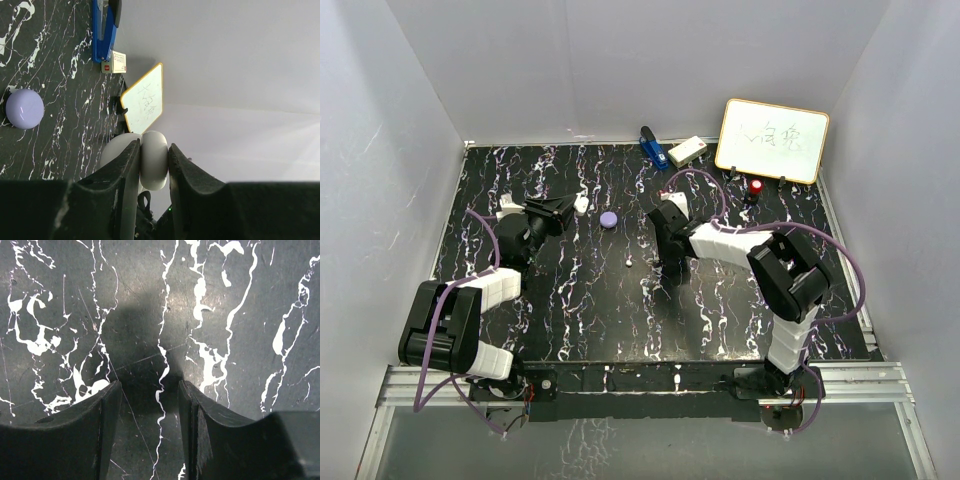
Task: Insert the wireless bluetooth earbuds into the charging case
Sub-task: Adjust the earbud at the center of the board.
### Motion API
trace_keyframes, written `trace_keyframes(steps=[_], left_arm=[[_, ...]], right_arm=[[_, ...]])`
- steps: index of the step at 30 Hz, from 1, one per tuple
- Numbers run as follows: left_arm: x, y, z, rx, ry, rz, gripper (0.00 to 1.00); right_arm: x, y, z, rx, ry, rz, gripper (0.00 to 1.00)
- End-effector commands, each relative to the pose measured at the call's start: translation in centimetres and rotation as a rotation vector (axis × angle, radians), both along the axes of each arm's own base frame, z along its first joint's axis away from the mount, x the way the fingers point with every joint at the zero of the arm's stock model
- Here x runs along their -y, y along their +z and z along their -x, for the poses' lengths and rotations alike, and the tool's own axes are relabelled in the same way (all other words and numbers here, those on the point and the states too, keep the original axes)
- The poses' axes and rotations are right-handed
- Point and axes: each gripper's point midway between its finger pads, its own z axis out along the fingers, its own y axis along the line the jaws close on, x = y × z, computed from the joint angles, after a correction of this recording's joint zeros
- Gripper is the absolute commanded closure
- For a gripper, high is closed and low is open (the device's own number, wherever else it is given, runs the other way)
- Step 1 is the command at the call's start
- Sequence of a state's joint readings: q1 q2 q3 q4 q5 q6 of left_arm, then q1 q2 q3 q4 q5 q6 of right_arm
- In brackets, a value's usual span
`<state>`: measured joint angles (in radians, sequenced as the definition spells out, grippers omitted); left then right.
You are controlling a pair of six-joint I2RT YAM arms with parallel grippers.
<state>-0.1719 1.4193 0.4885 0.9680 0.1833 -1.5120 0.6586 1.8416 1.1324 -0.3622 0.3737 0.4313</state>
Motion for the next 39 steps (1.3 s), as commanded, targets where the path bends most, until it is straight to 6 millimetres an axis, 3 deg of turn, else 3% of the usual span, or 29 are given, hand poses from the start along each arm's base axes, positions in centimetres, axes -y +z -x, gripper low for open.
trace_keyframes(steps=[1,14,19,24,30,39], left_arm=[[-0.2,0.8,0.1,0.028,-0.001,0.001,1.0],[-0.2,0.6,0.1,0.025,-0.001,0.001,1.0],[-0.2,0.9,0.0,0.029,-0.001,0.0,1.0],[-0.2,1.0,-0.1,0.03,-0.001,-0.001,1.0],[-0.1,0.9,-0.3,0.031,-0.005,0.0,1.0],[-0.1,1.0,-0.4,0.033,-0.007,0.0,1.0]], right_arm=[[-0.9,0.6,-1.6,0.03,0.023,-0.015,0.53],[-2.9,1.0,-2.4,0.027,0.073,-0.074,0.53],[-2.8,1.1,-2.8,0.034,0.056,-0.071,0.52],[-2.3,3.4,-3.6,0.088,0.027,-0.108,0.53],[-3.5,6.7,-3.9,0.161,0.11,-0.172,0.53],[-6.1,7.3,-2.6,0.153,0.276,-0.217,0.54]])
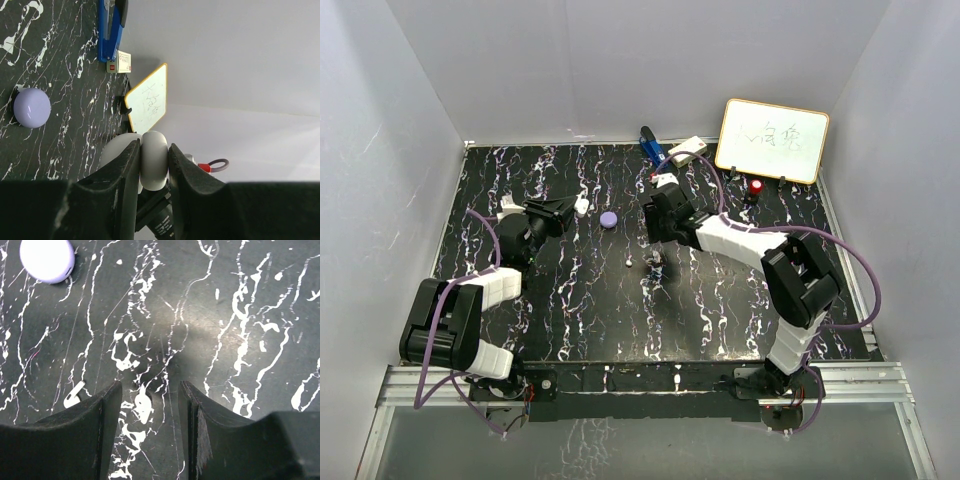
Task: Insert the wireless bluetooth earbuds into the charging case
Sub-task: Adjust the earbud at the center of the board, then pick up the earbud from the center of the board.
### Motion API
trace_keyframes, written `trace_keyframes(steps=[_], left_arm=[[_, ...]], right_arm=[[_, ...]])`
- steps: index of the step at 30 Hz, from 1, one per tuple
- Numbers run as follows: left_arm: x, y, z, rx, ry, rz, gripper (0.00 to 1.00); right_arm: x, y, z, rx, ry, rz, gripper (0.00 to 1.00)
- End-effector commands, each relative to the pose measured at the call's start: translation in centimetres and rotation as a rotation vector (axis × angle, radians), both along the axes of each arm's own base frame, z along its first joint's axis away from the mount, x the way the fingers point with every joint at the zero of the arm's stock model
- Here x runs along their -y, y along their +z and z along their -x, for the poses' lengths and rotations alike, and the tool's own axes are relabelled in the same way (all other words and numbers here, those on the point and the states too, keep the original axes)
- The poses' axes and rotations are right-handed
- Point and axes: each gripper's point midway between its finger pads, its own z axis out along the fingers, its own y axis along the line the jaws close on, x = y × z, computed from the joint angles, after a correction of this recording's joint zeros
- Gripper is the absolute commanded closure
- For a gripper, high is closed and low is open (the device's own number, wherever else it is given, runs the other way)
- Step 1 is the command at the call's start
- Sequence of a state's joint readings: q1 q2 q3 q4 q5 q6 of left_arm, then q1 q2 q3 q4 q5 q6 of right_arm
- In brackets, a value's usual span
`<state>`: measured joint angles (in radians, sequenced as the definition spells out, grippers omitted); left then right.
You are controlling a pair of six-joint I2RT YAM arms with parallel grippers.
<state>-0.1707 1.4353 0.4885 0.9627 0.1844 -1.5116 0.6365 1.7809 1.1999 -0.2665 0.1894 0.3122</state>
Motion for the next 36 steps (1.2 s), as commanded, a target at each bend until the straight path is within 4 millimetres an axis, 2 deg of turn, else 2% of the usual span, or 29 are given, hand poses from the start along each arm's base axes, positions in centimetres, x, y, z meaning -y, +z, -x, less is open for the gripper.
trace_keyframes(steps=[1,15,36], left_arm=[[0.0,1.8,-0.3,0.055,-0.007,0.004,1.0],[-0.1,1.7,-0.1,0.052,-0.006,0.006,1.0],[-0.1,1.5,0.1,0.047,-0.005,0.01,1.0]], right_arm=[[-2.0,1.5,0.2,0.047,0.098,-0.039,0.54],[-1.9,-0.9,0.8,0.014,0.069,0.083,0.55],[-1.9,-3.1,1.5,-0.035,0.065,0.126,0.6]])
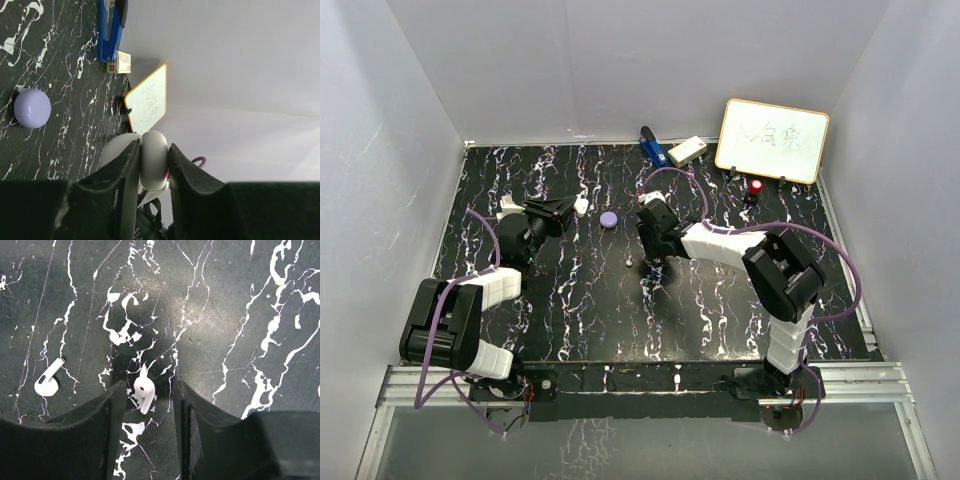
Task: Insert the wireless bluetooth earbuds into the charging case
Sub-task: Pick up the earbud from the center of the board.
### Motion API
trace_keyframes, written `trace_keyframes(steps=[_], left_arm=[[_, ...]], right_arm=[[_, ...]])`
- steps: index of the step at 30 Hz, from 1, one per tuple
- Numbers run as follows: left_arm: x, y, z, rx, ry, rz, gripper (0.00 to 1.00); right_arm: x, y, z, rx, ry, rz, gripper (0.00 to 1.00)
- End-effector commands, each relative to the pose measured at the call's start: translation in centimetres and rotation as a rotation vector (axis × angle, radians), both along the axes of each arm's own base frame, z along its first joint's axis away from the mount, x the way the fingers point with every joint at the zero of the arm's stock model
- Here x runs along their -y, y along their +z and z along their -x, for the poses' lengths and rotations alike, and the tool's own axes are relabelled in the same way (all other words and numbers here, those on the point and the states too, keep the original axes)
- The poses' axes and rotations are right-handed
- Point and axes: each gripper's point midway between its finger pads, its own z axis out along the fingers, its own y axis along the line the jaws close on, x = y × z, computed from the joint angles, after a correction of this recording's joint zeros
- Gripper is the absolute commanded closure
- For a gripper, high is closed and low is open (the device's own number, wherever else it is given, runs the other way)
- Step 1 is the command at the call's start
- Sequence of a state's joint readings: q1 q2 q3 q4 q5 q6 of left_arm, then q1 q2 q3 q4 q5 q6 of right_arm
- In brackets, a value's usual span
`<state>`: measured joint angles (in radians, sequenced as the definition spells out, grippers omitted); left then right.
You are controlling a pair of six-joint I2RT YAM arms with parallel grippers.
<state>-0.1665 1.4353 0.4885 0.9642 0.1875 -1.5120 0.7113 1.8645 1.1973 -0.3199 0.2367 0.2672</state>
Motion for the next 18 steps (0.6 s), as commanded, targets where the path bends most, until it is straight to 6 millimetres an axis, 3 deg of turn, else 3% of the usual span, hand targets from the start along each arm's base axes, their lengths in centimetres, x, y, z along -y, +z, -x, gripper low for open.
trace_keyframes(steps=[1,18], left_arm=[[-0.01,1.43,0.09,0.046,-0.006,0.009,1.0],[-0.02,1.37,0.17,0.044,-0.006,0.012,1.0]], right_arm=[[-1.03,1.1,-1.17,0.039,-0.011,-0.016,0.6],[-1.19,0.17,-0.69,0.013,-0.001,0.009,0.64]])
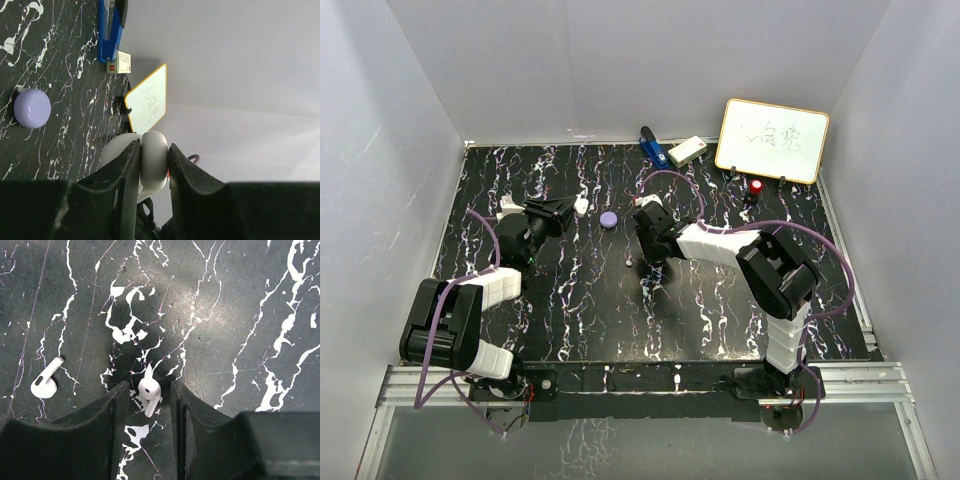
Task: Insert the wireless bluetooth earbuds into the charging case
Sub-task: Pick up the earbud from the center of the board.
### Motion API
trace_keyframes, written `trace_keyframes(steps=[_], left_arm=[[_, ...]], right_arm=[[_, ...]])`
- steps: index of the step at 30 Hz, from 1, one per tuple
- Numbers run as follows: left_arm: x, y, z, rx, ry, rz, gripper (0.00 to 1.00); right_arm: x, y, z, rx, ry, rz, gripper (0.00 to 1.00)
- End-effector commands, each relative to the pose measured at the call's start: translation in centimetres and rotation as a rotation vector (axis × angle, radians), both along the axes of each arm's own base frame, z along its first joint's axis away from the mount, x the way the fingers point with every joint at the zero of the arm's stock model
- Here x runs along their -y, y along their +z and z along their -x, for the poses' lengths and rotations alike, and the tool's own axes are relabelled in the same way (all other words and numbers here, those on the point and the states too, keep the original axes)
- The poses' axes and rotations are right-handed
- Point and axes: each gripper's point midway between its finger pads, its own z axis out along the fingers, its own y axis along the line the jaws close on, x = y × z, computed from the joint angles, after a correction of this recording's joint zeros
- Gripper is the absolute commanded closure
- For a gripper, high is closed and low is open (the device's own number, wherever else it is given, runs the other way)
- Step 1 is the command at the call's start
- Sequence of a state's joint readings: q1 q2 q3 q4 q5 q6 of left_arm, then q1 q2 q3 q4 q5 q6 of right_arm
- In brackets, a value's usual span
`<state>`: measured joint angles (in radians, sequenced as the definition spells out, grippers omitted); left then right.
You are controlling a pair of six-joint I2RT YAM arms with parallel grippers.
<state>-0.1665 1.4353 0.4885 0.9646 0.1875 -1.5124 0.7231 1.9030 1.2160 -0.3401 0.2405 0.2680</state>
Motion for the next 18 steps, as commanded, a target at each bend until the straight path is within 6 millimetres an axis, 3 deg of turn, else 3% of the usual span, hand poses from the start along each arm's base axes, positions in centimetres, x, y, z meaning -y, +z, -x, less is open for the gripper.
trace_keyframes(steps=[1,18], left_arm=[[-0.01,1.41,0.15,0.044,-0.006,0.013,1.0],[0.07,1.59,0.01,0.048,-0.01,0.012,1.0]], right_arm=[[-0.88,1.37,-1.11,0.041,-0.011,-0.018,0.65],[-0.29,0.99,-0.84,0.032,-0.026,0.01,0.75]])
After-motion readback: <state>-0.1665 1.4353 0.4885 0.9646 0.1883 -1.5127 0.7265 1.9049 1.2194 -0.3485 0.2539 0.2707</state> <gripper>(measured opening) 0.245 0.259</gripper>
